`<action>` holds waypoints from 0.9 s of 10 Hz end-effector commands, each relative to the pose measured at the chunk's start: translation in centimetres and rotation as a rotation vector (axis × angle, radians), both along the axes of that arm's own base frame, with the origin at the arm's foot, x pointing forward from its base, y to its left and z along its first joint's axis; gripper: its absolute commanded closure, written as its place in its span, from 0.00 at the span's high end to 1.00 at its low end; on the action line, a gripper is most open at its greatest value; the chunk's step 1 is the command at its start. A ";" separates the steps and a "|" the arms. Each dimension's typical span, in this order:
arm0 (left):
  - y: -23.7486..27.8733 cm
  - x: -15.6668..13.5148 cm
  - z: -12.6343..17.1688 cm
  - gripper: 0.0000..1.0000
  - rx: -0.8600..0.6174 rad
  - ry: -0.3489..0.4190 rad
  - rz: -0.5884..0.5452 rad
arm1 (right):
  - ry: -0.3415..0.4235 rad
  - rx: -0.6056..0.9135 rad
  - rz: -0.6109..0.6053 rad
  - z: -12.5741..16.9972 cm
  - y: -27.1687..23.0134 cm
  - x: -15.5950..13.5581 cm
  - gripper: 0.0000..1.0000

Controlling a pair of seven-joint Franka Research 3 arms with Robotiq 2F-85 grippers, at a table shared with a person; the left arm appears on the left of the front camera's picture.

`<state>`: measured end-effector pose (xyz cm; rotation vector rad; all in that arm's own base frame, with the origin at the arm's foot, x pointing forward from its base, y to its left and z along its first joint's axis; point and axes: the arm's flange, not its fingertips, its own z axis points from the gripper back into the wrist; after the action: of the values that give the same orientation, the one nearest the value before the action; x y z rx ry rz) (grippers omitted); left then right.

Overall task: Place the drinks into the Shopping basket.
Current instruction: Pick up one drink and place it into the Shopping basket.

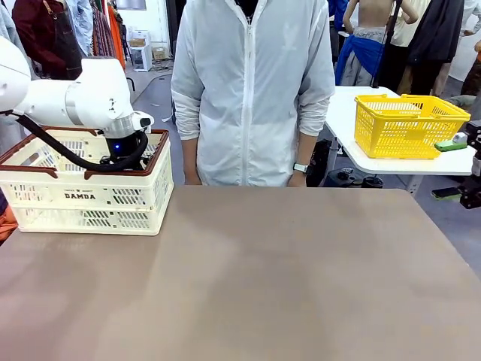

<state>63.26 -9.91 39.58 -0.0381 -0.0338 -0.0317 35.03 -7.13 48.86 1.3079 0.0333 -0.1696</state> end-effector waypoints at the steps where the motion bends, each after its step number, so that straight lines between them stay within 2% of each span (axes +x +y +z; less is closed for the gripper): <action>1: 0.0 0.5 1.1 1.00 0.013 0.000 0.015 | 0.010 -0.006 0.006 0.3 -0.1 -0.1 1.00; 7: 1.3 -0.1 2.9 1.00 -0.010 -0.039 0.045 | 0.010 -0.006 0.006 0.3 -0.1 -0.1 1.00; 9: 2.2 -0.8 4.8 1.00 -0.035 -0.071 0.028 | 0.010 -0.006 0.006 0.3 -0.1 -0.1 1.00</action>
<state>63.55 -8.34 43.41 -0.0465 -0.0886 -0.0002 35.03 -7.13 48.86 1.3079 0.0333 -0.1696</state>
